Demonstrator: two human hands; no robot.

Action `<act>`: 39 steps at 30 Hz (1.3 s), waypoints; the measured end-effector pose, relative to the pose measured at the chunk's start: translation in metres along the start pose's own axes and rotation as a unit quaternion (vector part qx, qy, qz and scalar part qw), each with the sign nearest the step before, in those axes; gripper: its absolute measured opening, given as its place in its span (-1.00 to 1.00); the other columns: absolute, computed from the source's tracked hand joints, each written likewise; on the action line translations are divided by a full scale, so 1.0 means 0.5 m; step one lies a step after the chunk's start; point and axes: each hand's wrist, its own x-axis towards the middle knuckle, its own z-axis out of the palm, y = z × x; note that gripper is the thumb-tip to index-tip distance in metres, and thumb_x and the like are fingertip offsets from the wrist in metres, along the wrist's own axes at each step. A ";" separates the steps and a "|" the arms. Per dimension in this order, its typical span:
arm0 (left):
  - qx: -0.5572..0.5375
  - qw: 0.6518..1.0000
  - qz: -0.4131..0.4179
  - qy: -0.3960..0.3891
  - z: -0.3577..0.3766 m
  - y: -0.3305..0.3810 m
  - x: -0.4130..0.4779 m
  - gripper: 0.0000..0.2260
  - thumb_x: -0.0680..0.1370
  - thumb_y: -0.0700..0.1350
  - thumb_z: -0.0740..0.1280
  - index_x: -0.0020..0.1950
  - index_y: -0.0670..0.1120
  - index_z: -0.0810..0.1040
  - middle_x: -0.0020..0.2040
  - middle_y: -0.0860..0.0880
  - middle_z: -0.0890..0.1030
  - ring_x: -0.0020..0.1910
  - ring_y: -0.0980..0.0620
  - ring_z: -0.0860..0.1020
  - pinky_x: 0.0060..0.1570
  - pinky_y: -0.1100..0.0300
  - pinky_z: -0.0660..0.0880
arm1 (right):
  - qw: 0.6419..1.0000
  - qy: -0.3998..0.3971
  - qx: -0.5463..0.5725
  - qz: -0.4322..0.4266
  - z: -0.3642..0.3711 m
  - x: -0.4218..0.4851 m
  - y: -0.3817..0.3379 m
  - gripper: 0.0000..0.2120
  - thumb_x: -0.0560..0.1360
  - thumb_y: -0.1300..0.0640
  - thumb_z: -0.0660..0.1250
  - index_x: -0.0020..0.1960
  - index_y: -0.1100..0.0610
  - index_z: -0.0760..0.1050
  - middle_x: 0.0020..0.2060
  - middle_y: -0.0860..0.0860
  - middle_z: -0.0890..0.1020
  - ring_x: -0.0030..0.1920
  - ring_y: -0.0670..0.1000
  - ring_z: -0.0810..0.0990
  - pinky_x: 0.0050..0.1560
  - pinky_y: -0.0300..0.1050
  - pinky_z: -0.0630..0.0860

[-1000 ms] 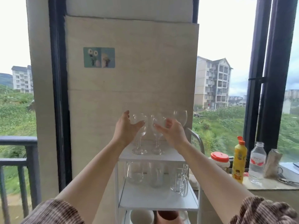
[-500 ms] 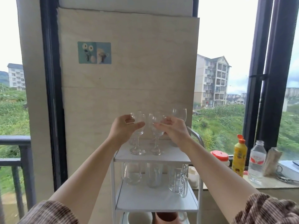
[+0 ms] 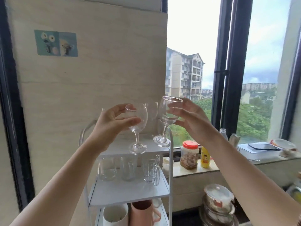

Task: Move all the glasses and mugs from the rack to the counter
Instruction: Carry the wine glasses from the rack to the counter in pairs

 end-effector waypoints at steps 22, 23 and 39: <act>-0.215 0.870 -0.137 -0.421 1.160 0.049 -0.461 -0.50 0.29 -0.12 0.57 0.21 0.05 0.58 0.08 -0.07 0.70 0.10 -0.04 0.65 0.04 0.15 0.55 | 0.898 0.327 -0.165 0.245 -0.772 -1.047 -0.364 -0.59 0.33 0.30 0.47 0.17 0.17 0.54 -0.07 -0.01 0.67 -0.04 0.00 0.65 -0.08 -0.13 0.59; -0.220 0.861 -0.140 -0.438 1.217 0.065 -0.493 -0.50 0.29 -0.10 0.57 0.21 0.08 0.58 0.07 -0.03 0.70 0.09 -0.01 0.65 0.00 0.22 0.55 | 0.885 0.344 -0.179 0.258 -0.797 -1.099 -0.392 -0.57 0.35 0.31 0.46 0.20 0.18 0.53 -0.03 0.02 0.65 -0.01 0.01 0.64 -0.04 -0.10 0.59; -0.260 0.757 -0.154 -0.580 1.999 0.260 -0.784 -0.52 0.36 -0.20 0.54 0.23 0.05 0.54 -0.10 0.07 0.72 -0.10 0.16 0.68 -0.24 0.39 0.55 | 0.680 0.635 -0.268 0.250 -1.195 -1.599 -0.594 -0.56 0.32 0.31 0.52 0.17 0.12 0.54 0.12 0.10 0.60 0.05 0.01 0.62 0.00 -0.07 0.61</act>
